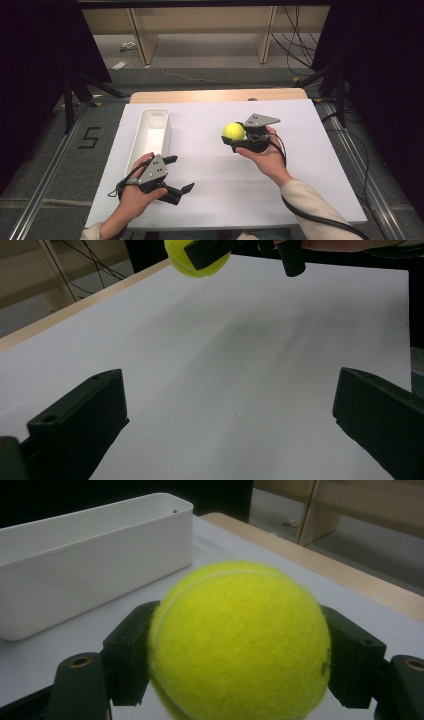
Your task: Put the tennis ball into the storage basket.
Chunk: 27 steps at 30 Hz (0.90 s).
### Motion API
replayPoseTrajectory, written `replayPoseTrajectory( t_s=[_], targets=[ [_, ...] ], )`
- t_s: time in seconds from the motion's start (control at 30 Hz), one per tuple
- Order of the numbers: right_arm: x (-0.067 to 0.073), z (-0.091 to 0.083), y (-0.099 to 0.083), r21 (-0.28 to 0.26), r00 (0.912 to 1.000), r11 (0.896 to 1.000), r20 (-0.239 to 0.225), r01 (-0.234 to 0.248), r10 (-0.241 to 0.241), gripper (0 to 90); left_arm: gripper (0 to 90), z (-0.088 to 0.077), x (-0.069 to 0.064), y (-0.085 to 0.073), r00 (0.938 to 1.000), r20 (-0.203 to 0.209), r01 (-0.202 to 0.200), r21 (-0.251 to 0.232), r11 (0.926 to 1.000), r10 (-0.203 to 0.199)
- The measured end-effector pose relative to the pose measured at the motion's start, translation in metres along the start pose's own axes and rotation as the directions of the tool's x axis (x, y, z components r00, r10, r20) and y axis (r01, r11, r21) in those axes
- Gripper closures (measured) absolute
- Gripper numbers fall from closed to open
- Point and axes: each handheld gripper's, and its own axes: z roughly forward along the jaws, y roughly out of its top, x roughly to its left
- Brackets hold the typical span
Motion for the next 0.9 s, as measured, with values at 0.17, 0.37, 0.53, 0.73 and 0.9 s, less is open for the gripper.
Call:
replayPoseTrajectory(
  t_s=[0.17,0.37,0.53,0.73,0.9],
  targets=[
    [0.0006,0.0011,0.0005,-0.001,1.0,1.0,0.001,0.004,-0.004,26.5,0.5,0.0,-0.0001,0.0001,1.0,0.0,-0.002,0.0,1.0,0.002],
    [0.0018,0.0023,0.0015,-0.002,1.0,1.0,-0.003,0.001,-0.001,26.5,0.5,0.0002,-0.0001,0.0,1.0,0.001,-0.002,0.001,1.0,0.002],
    [0.0028,0.0032,0.0023,-0.004,1.0,1.0,-0.004,0.007,-0.007,26.5,0.4,0.0001,-0.0002,0.0001,1.0,0.0,-0.003,0.001,1.0,0.003],
    [0.004,0.0045,0.0032,-0.003,0.9999,1.0,-0.009,0.009,-0.009,26.5,0.5,0.0002,-0.0001,0.0,1.0,0.001,-0.003,0.001,1.0,0.003],
    [0.0051,0.0057,0.0039,-0.005,0.9999,1.0,-0.01,0.008,-0.008,26.5,0.5,0.0002,-0.0002,0.0001,1.0,0.0,-0.003,0.001,1.0,0.003]
  ],
)
